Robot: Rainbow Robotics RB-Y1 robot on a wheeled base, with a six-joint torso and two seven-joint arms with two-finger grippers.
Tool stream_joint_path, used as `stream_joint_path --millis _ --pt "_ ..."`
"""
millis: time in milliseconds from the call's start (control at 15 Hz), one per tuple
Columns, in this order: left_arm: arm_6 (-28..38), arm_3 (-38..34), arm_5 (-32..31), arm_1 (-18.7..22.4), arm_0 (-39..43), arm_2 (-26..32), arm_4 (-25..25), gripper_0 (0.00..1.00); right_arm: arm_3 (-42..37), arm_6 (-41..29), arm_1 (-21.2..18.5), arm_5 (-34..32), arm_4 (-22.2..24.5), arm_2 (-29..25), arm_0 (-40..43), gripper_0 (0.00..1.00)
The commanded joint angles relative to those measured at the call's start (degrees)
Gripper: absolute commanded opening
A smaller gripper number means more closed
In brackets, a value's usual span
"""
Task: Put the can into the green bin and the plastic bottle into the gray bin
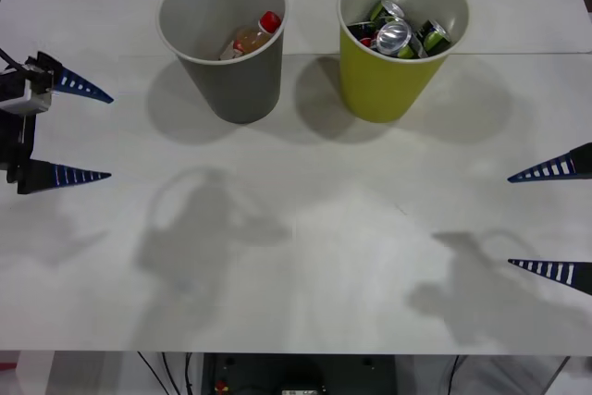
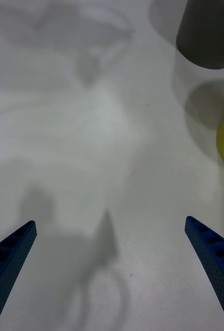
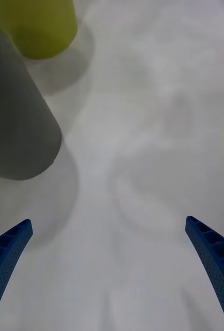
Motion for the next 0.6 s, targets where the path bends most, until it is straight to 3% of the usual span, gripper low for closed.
stream_joint_path --millis 67,600 --pt "-4.3 0.0 -0.2 0.0 3.9 1.4 1.1 1.0 0.0 0.0 0.0 0.0 0.0 0.0 0.0 1.0" --pt "-11.8 0.0 -1.0 0.0 11.4 5.2 3.8 1.0 0.0 0.0 0.0 0.0 0.0 0.0 0.0 1.0"
